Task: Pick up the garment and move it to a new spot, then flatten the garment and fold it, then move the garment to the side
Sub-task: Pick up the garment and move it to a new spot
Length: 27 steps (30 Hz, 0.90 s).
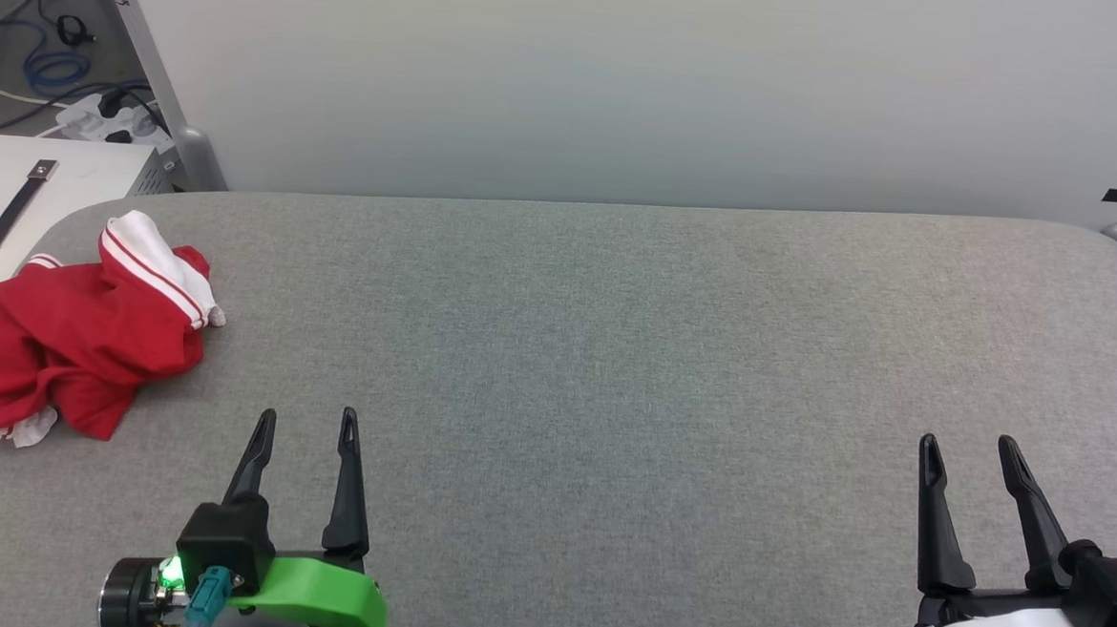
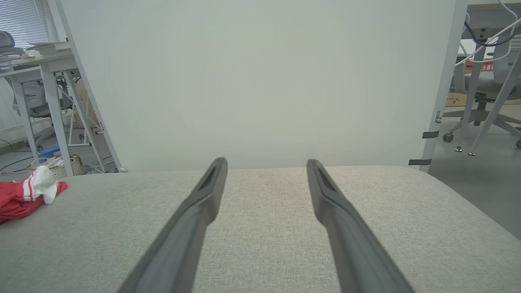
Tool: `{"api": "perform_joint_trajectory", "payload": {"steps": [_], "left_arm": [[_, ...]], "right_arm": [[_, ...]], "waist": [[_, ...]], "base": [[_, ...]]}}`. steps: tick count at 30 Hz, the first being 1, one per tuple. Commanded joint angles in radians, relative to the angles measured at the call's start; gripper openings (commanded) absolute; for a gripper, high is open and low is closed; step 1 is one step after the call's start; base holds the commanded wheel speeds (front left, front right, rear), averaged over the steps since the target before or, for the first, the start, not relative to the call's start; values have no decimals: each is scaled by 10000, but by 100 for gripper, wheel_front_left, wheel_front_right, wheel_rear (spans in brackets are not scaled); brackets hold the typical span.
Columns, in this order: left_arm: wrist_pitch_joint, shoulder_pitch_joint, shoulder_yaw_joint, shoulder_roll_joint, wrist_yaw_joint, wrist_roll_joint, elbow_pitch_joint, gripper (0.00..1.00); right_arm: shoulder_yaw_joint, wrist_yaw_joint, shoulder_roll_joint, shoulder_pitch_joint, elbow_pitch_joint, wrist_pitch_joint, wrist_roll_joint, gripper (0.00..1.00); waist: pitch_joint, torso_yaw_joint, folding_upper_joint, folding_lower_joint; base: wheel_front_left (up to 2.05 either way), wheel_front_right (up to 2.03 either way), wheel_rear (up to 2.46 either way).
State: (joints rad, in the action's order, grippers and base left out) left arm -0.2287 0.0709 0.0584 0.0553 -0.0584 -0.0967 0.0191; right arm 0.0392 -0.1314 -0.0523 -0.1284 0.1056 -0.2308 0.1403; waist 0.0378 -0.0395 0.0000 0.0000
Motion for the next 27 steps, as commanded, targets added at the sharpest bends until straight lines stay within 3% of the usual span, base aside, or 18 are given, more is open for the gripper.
{"api": "perform_joint_trajectory", "payload": {"steps": [1, 27], "left_arm": [[-117, 162, 26, -47, 52, -60, 22, 100], [-331, 222, 38, -51, 136, -151, 164, 100]], "right_arm": [[23, 7, 19, -175, 99, -99, 99, 100], [-7, 7, 20, -276, 140, -310, 149, 100]], "waist": [[3, -14, 0, 0], [-34, -119, 0, 0]], "base": [[0, 0, 0], [0, 0, 0]]}}
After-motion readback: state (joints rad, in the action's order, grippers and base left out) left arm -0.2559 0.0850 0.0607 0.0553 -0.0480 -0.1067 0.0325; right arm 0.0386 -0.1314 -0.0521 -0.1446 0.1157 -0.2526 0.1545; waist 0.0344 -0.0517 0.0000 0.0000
